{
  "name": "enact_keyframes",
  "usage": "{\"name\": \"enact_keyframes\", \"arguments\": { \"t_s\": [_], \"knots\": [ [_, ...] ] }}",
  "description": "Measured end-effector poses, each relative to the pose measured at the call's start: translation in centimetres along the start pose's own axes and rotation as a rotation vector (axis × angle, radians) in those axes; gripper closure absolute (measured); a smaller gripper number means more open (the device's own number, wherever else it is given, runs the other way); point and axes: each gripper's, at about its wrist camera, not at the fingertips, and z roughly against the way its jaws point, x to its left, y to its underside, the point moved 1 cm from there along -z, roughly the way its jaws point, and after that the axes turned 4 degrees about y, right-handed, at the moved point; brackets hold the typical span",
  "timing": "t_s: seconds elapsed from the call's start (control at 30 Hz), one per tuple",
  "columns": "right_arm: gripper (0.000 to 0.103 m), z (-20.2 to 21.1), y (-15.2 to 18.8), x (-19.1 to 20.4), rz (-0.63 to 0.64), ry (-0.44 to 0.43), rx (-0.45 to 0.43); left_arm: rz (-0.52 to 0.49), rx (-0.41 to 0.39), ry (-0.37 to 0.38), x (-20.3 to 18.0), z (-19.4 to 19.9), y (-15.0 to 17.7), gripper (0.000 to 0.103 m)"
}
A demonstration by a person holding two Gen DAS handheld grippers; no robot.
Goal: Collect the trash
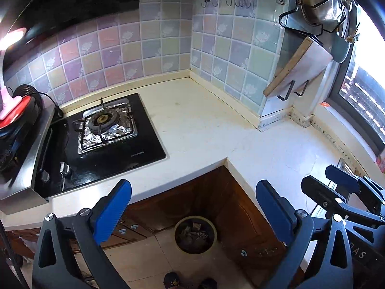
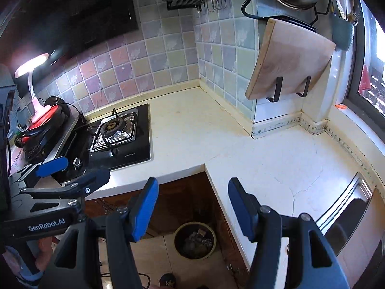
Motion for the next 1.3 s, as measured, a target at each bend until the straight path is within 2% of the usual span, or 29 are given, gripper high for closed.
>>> {"name": "enact_keyframes", "arguments": {
  "t_s": [1.3],
  "knots": [
    [0.042, -0.1, -1.6, -0.6, -0.032, 0.015, -0.047, 0.037, -0.032, -0.059, -0.5, -0.2, -1.7, 0.001]
  ]
}}
